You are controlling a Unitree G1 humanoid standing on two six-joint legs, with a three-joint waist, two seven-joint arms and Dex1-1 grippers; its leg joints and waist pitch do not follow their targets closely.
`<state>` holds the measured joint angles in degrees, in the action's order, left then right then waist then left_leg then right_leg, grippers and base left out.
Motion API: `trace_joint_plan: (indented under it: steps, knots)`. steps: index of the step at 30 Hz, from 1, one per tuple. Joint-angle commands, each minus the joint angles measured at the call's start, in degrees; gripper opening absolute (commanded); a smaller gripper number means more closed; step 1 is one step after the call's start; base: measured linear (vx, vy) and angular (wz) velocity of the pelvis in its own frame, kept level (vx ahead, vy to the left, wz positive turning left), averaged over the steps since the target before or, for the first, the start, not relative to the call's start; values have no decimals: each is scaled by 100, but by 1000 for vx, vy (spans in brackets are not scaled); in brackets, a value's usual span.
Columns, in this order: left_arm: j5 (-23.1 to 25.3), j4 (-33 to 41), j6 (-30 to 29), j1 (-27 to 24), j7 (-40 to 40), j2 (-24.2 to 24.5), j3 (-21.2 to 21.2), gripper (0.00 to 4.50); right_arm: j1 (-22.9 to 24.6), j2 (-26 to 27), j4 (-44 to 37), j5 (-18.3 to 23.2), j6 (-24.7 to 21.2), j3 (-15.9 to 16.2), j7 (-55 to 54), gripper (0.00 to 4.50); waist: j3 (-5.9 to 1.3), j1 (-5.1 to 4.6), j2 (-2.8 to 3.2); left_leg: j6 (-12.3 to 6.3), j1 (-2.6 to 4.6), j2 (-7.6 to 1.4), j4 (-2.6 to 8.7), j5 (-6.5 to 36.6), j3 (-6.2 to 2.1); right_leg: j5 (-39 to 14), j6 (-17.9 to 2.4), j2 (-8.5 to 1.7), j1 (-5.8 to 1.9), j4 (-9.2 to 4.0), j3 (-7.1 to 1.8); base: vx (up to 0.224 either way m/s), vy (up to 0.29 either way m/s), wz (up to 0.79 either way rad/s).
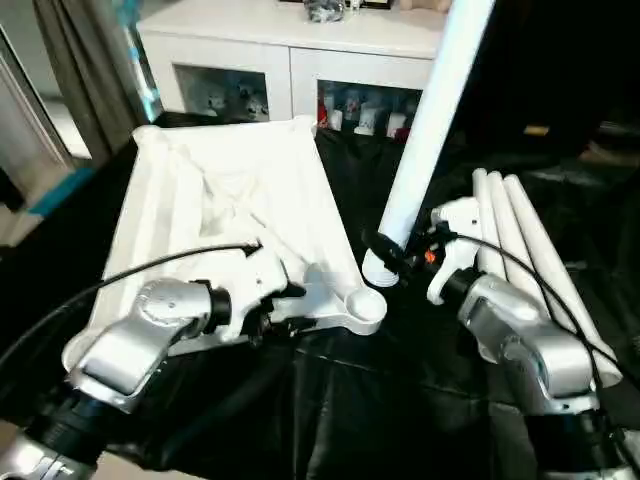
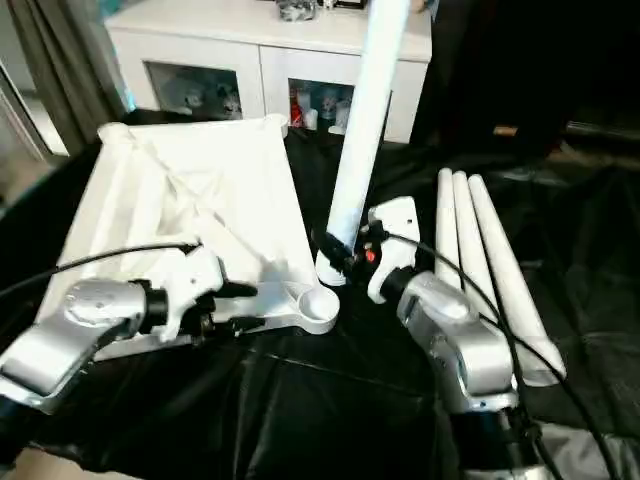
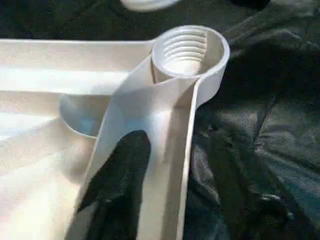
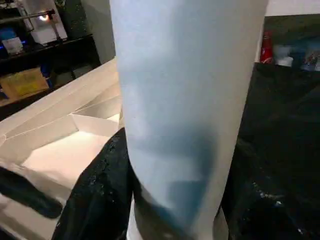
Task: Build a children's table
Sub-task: Pick table leg, then insert table leg to table base
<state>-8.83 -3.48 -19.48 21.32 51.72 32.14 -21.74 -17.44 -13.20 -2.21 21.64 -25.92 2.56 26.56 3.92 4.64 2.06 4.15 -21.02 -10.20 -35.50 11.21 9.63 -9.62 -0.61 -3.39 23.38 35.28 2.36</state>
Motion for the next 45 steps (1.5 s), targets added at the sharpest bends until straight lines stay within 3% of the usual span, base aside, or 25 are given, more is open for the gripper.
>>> trace_joint_plan:
  steps: [1,14,22,32,37,45]
  knots:
    - [128,-158,98,202,14,-23,-62,181,41,-14,-199,-2,29,-87,13,193,-405,-33,86,99,45,-187,481,1253,-84,-1510,-971,-371,-273,-408,-245,0,0,0]
    - [176,-511,131,312,544,-61,-241,89,2,-185,-257,16,-87,-66,154,193,-406,-152,52,30,41,-196,485,1270,-81,-1515,-1065,-375,-289,-423,-243,0,0,0]
    - [265,-731,211,381,647,-154,-233,9,-80,-278,-295,92,-280,-20,273,193,-393,-207,27,-6,36,-196,483,1255,-77,-1614,-1044,-369,-285,-438,-243,0,0,0]
    - [290,-743,259,356,741,-161,-227,0,-148,-420,-526,551,-924,174,835,193,-366,-247,-25,-109,28,-207,488,1207,-69,-1677,-1075,-378,-284,-446,-246,0,0,0]
    - [411,-807,290,370,697,-284,-280,0,-173,-559,-329,239,-965,538,996,193,-343,-254,-59,-85,32,-210,492,1257,-63,-1989,-971,-385,-256,-483,-254,0,0,0]
    - [420,-811,270,415,699,-332,-263,0,-284,-563,58,109,-968,749,1159,193,-322,-246,-105,-83,34,-220,509,1341,-68,-2088,-949,-396,-234,-493,-264,0,0,0]
